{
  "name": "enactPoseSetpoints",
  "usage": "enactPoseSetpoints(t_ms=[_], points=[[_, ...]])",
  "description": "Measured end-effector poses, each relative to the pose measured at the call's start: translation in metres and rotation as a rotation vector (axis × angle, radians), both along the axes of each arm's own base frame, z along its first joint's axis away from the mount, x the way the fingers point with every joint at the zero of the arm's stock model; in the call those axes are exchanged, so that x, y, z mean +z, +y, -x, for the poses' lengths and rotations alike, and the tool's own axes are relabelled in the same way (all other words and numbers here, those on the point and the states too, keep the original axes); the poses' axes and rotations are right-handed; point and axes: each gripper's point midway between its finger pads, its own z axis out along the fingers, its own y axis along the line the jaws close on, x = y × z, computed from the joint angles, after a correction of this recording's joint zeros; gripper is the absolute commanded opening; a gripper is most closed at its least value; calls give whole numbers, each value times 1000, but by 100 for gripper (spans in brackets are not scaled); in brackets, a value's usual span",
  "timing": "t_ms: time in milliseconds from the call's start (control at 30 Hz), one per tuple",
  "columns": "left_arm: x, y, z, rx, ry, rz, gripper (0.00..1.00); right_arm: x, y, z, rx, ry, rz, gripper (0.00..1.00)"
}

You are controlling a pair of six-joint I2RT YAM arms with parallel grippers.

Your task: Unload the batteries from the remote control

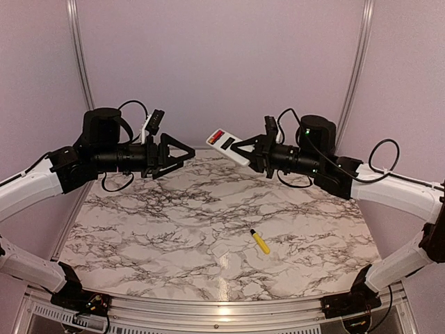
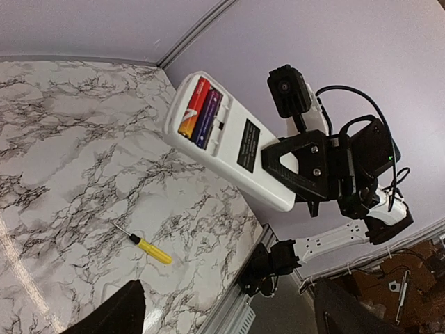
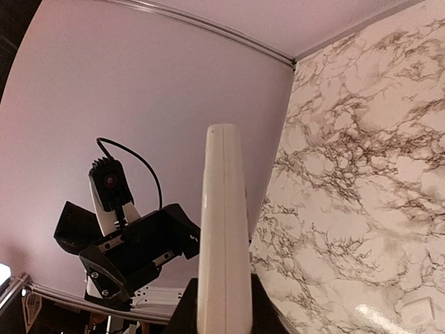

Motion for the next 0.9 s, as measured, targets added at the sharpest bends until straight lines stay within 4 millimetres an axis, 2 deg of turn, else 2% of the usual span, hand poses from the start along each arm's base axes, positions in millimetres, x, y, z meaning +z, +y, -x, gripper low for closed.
enactPoseSetpoints(t_ms=[133, 333, 567, 733, 900], points=[[14, -9, -10, 15, -1, 80, 86, 32, -3, -12, -85, -30, -81, 0], [21, -29, -24, 26, 6, 140, 84, 48, 2, -11, -163, -28, -126, 0], [41, -59, -23, -13, -17, 209, 80, 73, 12, -9, -207, -57, -191, 0], [52, -72, -26, -29, -30, 249, 69, 74, 17, -15, -223, -59, -206, 0], [61, -77, -30, -26, -30, 288, 51, 76, 18, -15, -222, -65, -222, 0]])
